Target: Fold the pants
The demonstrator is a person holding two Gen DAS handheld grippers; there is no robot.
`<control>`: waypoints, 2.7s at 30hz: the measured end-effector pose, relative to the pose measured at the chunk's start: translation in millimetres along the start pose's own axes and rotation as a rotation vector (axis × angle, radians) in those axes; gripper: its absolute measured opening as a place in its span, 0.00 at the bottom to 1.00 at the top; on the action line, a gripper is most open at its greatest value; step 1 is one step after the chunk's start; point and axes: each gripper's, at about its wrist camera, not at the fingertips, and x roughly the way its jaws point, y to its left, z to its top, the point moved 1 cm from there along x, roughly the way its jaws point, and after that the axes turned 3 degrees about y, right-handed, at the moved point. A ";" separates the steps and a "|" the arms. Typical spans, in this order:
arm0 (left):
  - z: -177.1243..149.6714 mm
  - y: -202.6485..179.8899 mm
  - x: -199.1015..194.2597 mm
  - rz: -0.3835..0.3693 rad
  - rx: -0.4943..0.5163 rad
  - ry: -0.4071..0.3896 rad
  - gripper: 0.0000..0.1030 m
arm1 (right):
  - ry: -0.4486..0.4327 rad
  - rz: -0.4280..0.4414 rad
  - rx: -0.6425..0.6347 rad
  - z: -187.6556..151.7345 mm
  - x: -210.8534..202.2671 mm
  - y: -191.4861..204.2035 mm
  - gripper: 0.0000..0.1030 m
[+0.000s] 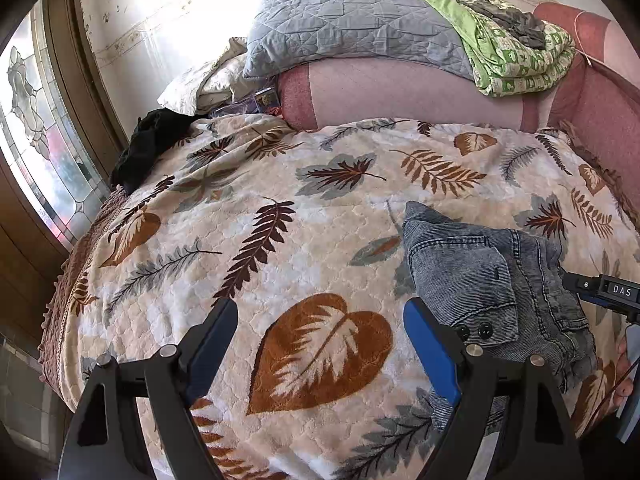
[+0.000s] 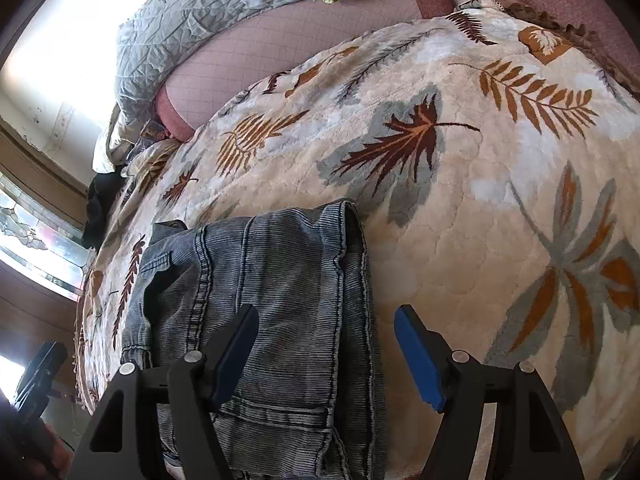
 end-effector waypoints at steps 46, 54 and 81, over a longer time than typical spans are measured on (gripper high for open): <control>-1.8 -21.8 15.4 -0.020 0.036 0.027 0.83 | -0.007 0.027 -0.001 1.2 -0.8 -6.0 0.72; -2.8 -27.2 18.2 -0.034 0.049 0.035 0.83 | -0.003 0.030 0.002 1.3 -0.5 -8.1 0.72; -4.1 -37.5 33.2 -0.129 0.077 0.097 0.83 | 0.002 0.089 -0.001 1.1 -2.6 -10.0 0.72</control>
